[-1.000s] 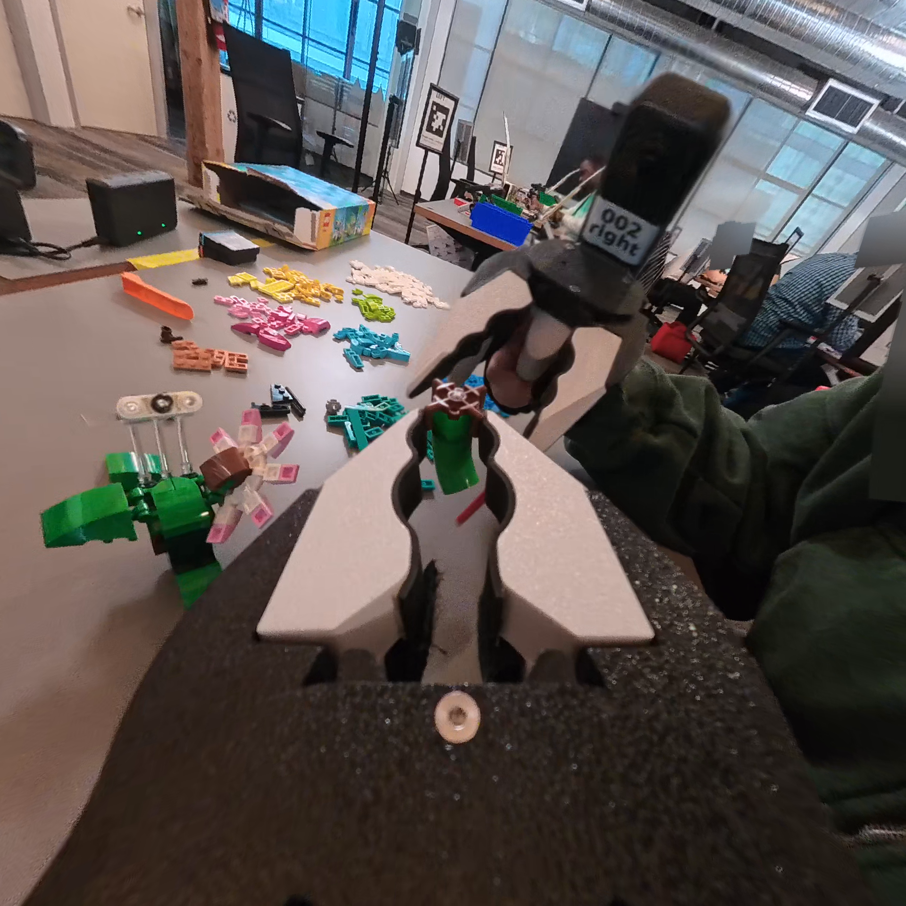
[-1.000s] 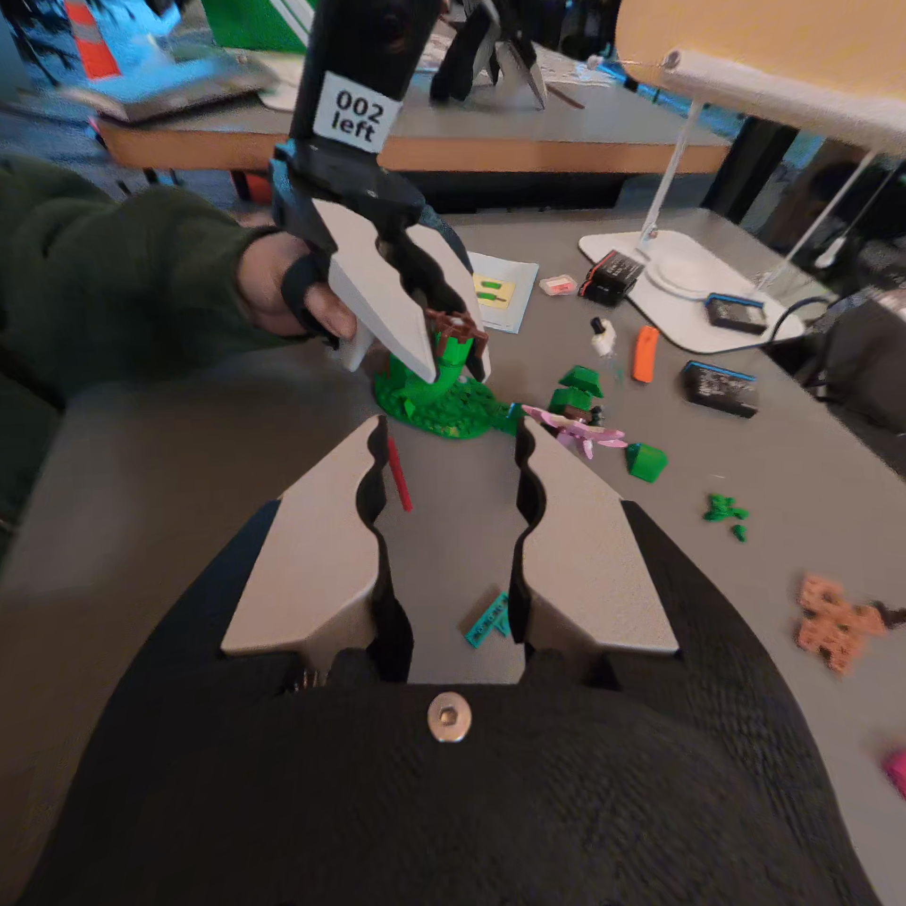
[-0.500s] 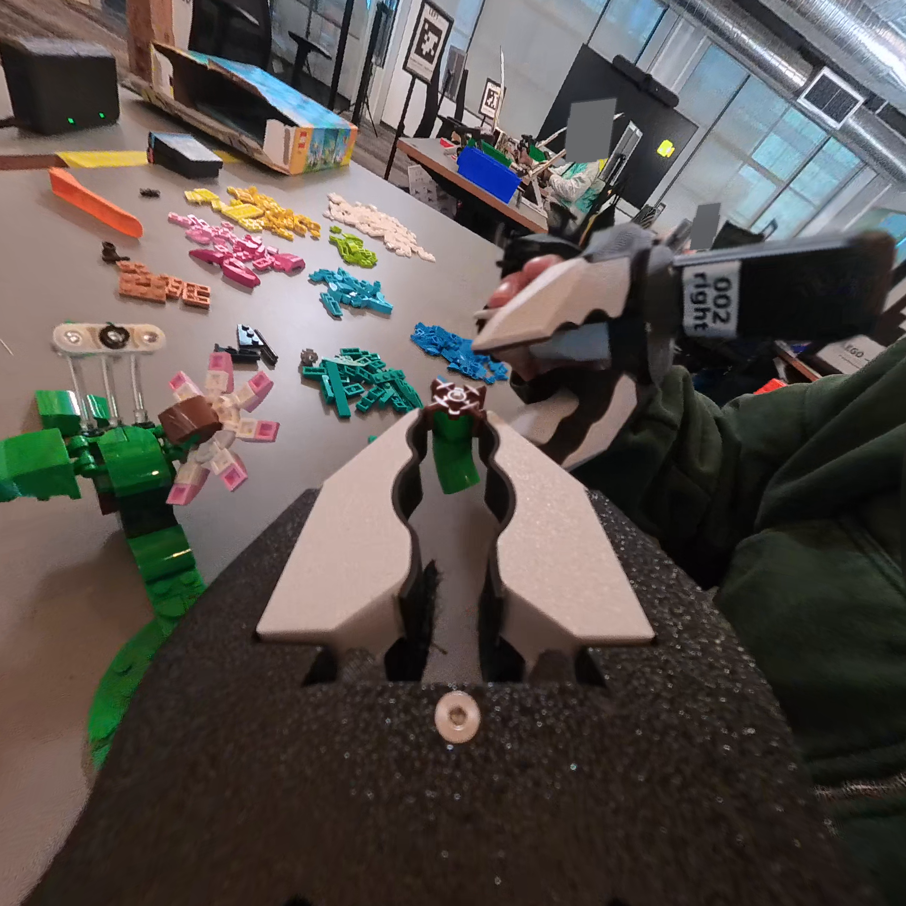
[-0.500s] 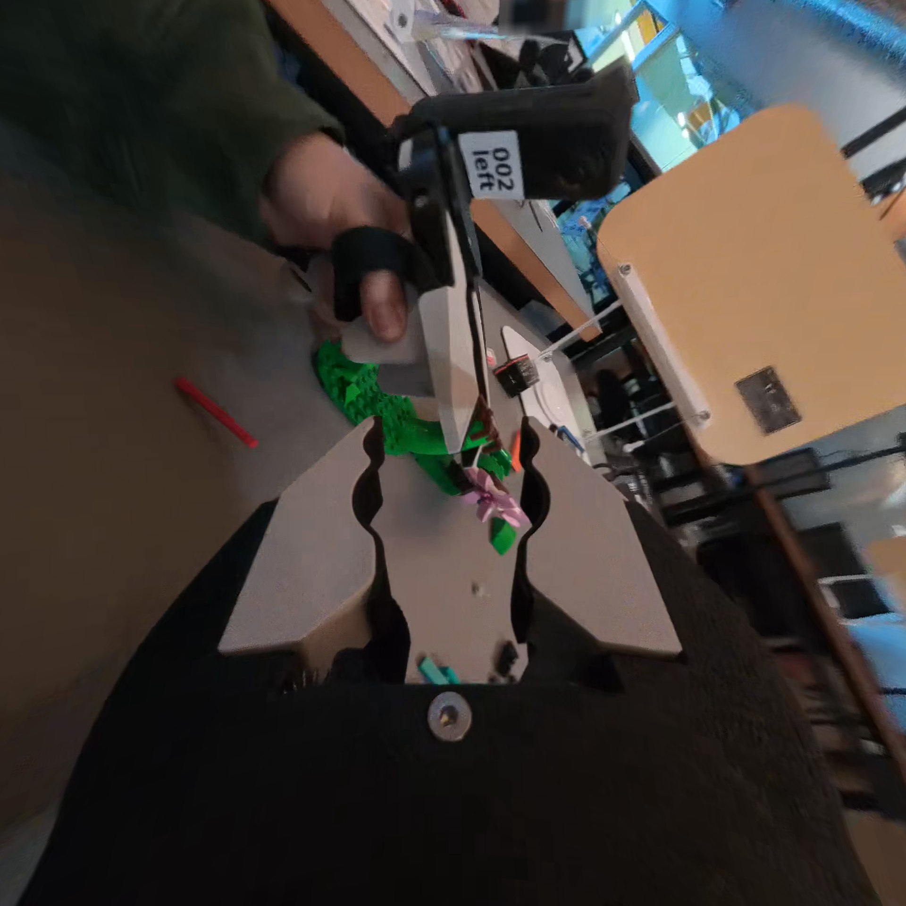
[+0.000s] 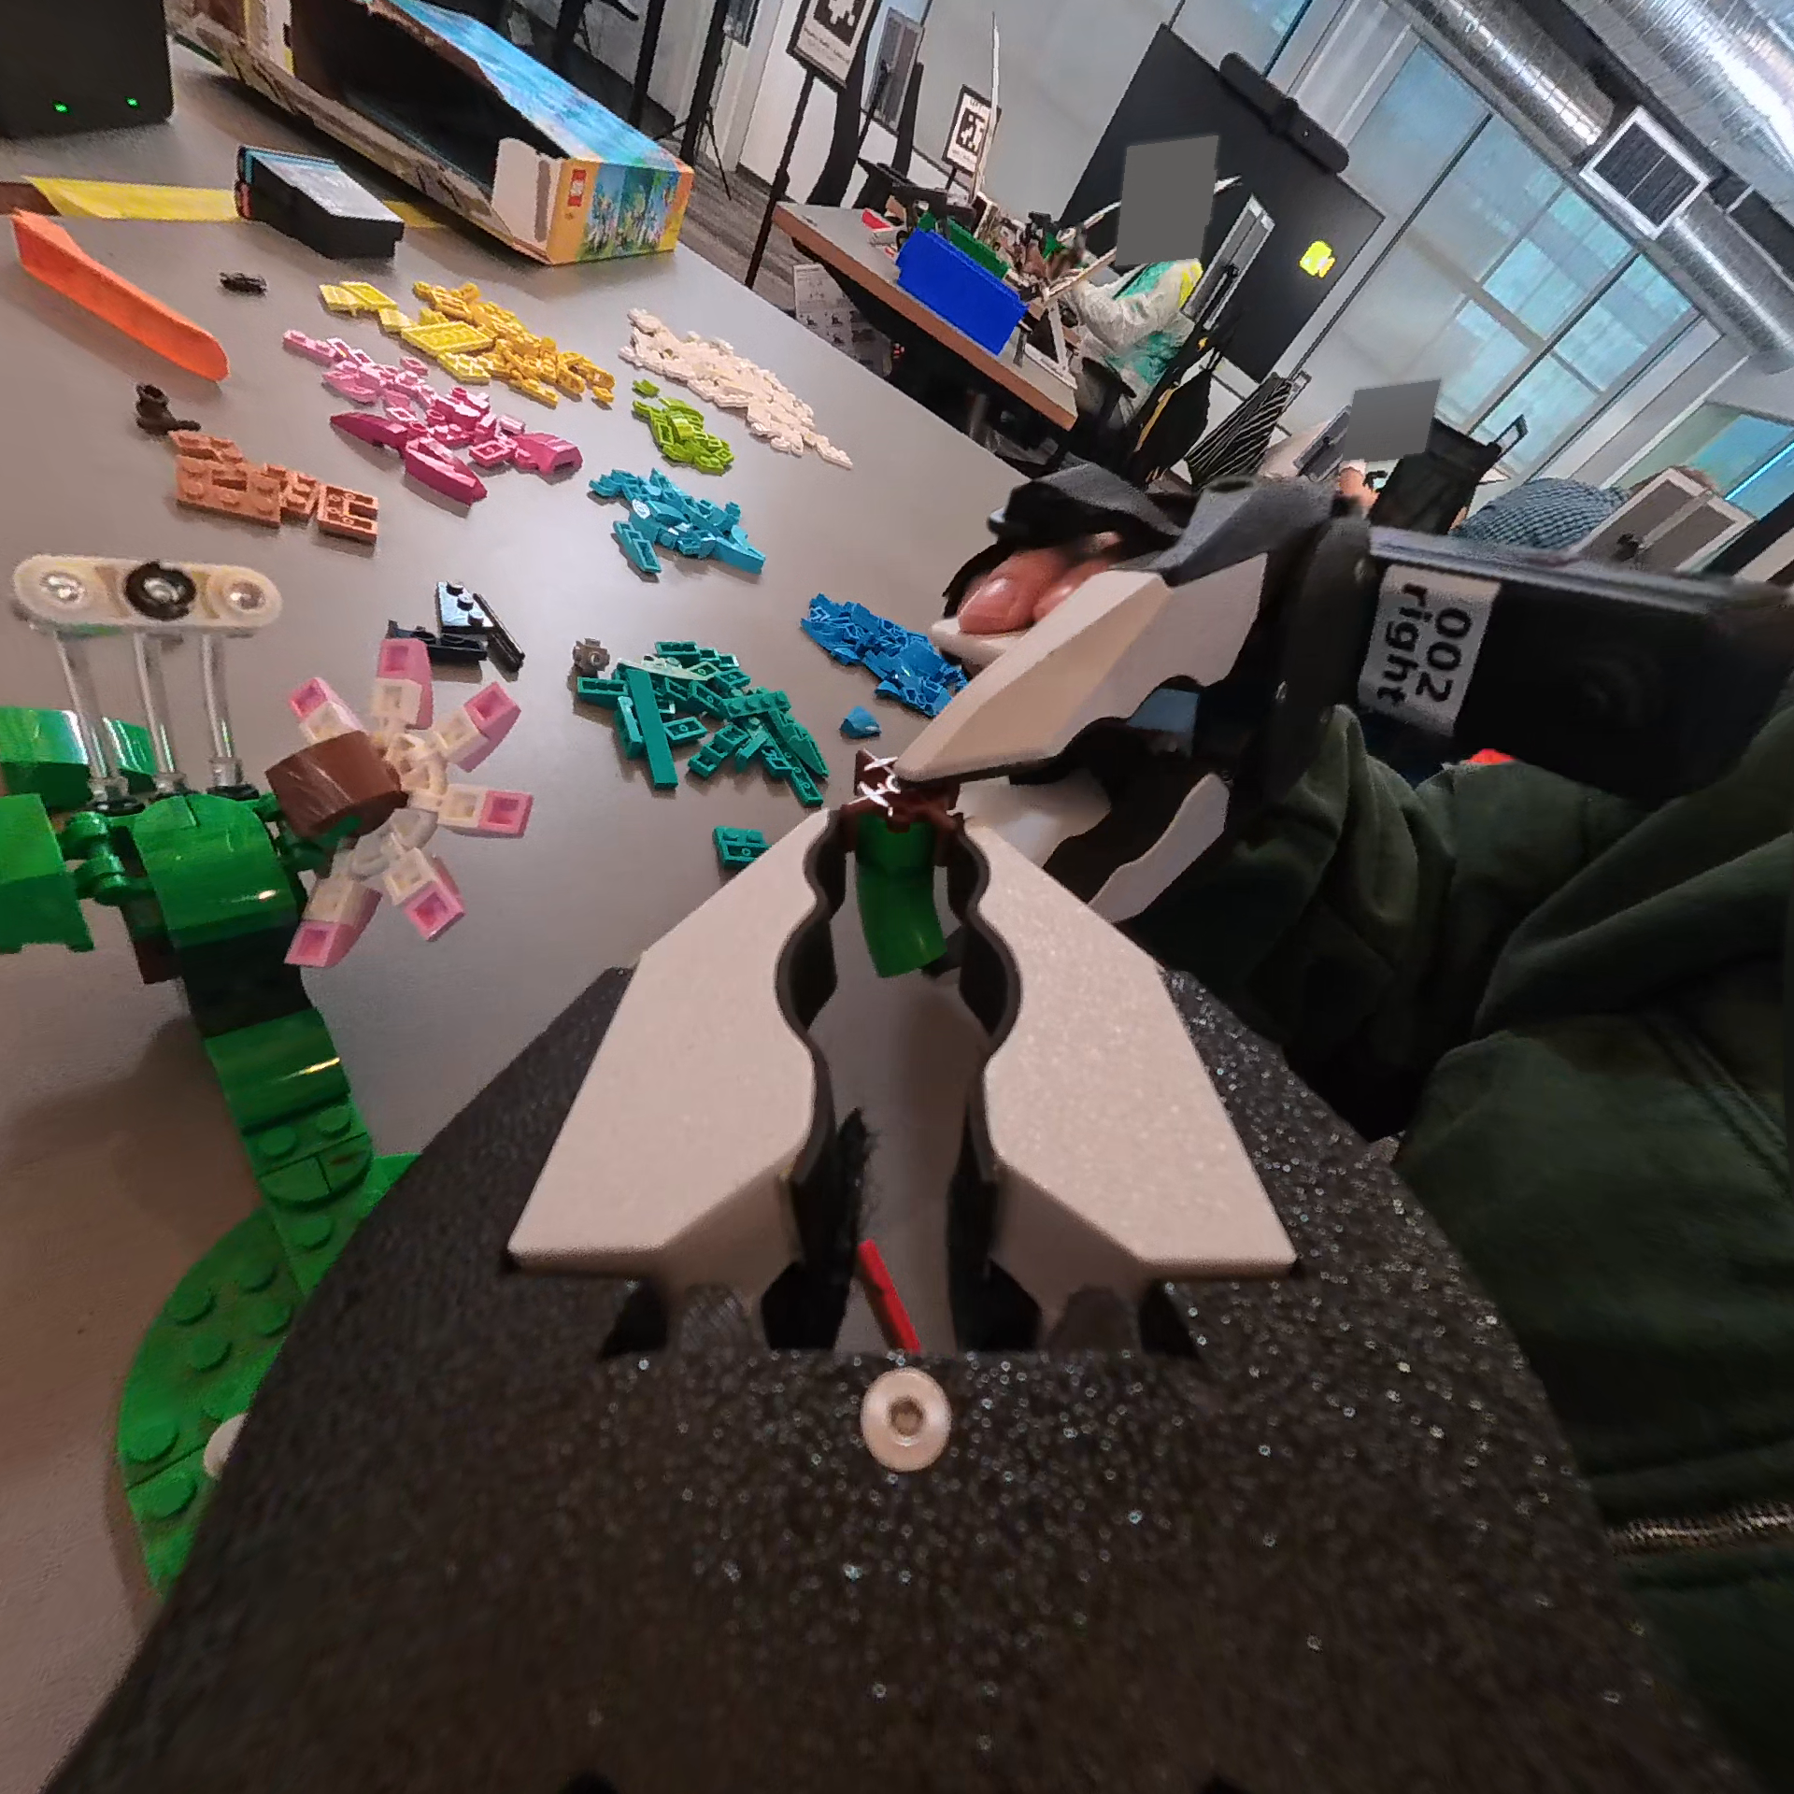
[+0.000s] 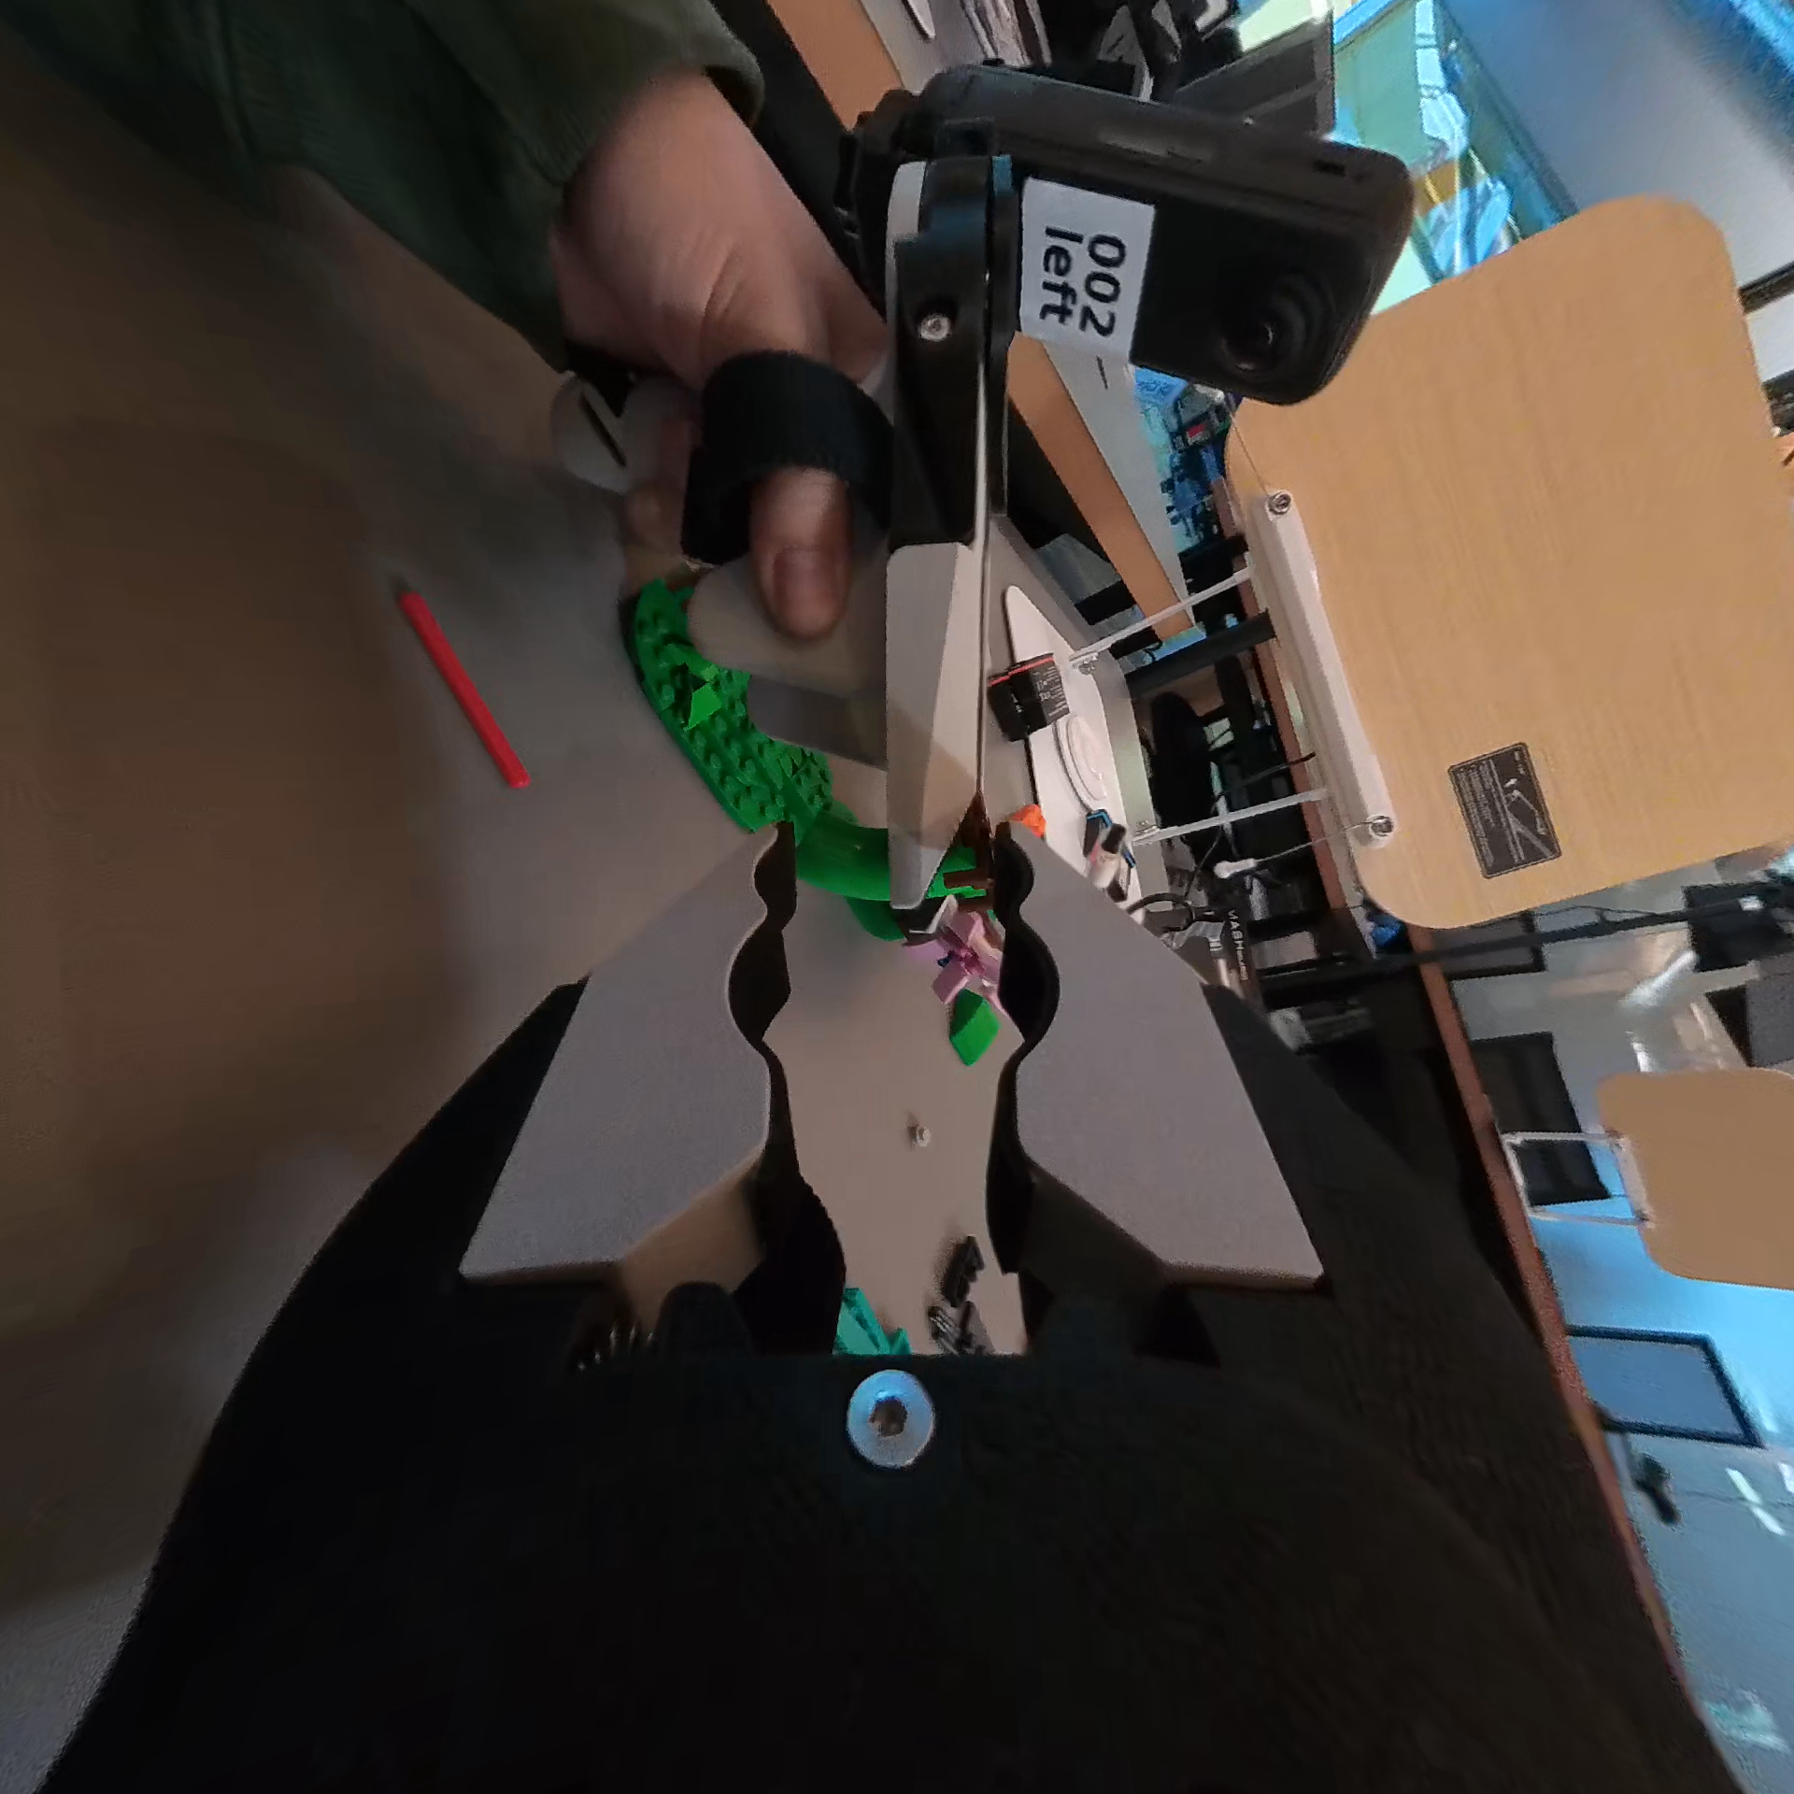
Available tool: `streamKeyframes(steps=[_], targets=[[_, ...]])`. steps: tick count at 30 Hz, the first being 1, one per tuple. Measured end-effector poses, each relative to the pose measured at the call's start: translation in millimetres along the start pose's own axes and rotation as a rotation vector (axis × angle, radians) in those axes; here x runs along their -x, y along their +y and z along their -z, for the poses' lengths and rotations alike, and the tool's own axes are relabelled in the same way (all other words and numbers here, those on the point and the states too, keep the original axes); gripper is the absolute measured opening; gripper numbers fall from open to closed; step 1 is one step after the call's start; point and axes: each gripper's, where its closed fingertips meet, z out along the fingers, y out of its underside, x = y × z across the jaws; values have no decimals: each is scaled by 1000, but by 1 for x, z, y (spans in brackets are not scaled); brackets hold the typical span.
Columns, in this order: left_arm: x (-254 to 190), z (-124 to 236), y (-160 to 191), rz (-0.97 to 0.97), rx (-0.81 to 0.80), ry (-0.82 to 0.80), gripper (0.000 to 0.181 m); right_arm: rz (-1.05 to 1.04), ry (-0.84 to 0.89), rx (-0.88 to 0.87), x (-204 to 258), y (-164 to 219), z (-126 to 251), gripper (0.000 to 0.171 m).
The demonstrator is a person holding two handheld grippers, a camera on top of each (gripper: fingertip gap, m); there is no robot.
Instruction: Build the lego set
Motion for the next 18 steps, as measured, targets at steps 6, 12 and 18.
streamKeyframes(steps=[6, 12, 18], targets=[[2, -1, 2, -8, 13, -15, 18, -97, -39, 5, -2, 1, 2, 36], [1, -4, 4, -25, 21, -13, 19, -176, -43, -55, -6, 0, 8, 21], [4, -3, 2, -122, 26, -72, 19, -346, 33, -220, -34, -3, 35, 50]])
